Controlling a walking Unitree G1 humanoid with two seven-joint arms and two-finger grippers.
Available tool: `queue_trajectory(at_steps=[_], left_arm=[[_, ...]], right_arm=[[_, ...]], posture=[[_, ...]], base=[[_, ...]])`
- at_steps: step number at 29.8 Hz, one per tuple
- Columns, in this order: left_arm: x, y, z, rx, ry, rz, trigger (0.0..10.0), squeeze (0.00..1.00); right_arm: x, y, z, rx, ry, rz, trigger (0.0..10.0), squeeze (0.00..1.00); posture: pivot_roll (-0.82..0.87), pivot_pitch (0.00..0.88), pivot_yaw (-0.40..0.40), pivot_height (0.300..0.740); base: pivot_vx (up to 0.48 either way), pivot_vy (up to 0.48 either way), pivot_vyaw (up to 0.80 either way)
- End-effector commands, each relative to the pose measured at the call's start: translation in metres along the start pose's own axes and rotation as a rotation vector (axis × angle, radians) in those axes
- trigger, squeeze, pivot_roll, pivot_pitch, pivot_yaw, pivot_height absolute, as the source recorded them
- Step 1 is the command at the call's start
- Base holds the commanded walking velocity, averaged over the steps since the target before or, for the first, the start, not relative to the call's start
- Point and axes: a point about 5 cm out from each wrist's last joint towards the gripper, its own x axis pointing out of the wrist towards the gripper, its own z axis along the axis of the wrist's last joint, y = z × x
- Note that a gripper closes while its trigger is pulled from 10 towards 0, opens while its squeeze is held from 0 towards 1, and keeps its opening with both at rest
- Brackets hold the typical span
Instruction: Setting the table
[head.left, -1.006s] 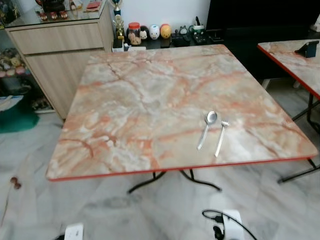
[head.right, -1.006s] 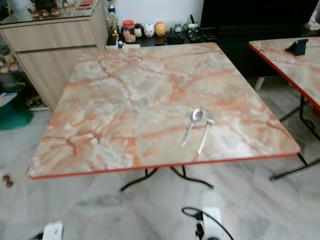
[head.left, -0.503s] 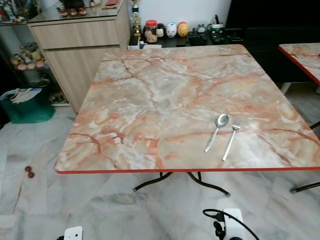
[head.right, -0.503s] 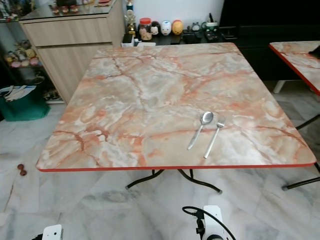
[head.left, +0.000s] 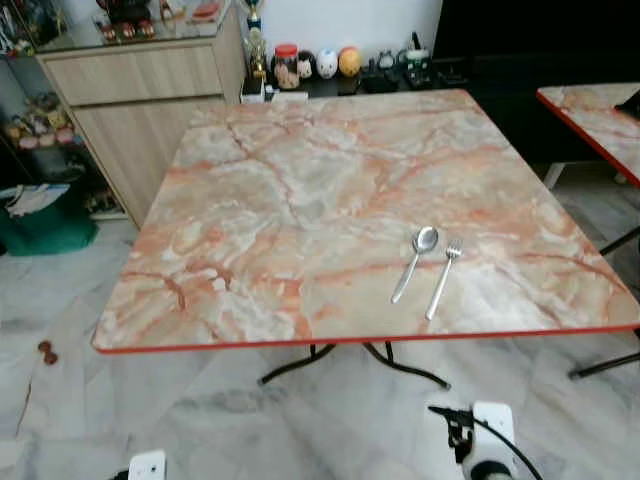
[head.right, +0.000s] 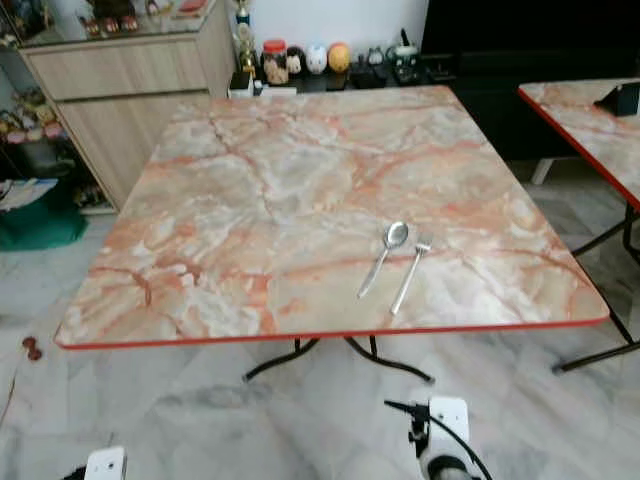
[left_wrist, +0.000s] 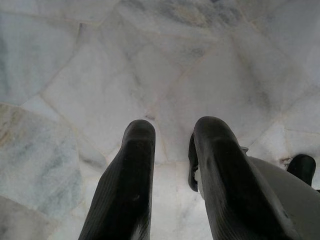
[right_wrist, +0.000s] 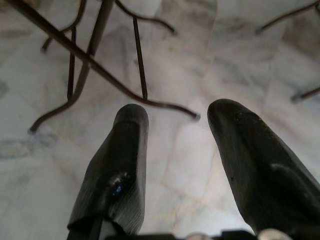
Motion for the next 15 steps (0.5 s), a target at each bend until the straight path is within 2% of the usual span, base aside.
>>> queue_trajectory(at_steps=[1,3,6,15], left_arm=[[0.000,0.002,0.000,0.022,0.010,0.003,10.0,0.00],[0.000,0.002,0.000,0.022,0.009,0.003,10.0,0.00],[0.001,0.001,0.002,0.020,0.005,0.003,10.0,0.00],[0.001,0.001,0.002,0.019,0.007,0.004,10.0,0.00]], right_arm=[[0.000,0.002,0.014,-0.042,-0.076,0.025,10.0,0.00],[-0.002,0.002,0.016,-0.068,-0.098,0.036,10.0,0.00],[-0.011,0.003,0.027,-0.050,-0.157,0.041,10.0,0.00],[-0.034,0.001,0.059,-0.070,-0.278,0.036,10.0,0.00]], posture=[[-0.09,0.000,0.044,0.740],[-0.09,0.000,0.042,0.740],[-0.09,0.000,0.038,0.740],[-0.10,0.000,0.039,0.740]], base=[[0.000,0.000,0.00],[0.000,0.000,0.00],[0.000,0.000,0.00],[0.000,0.000,0.00]])
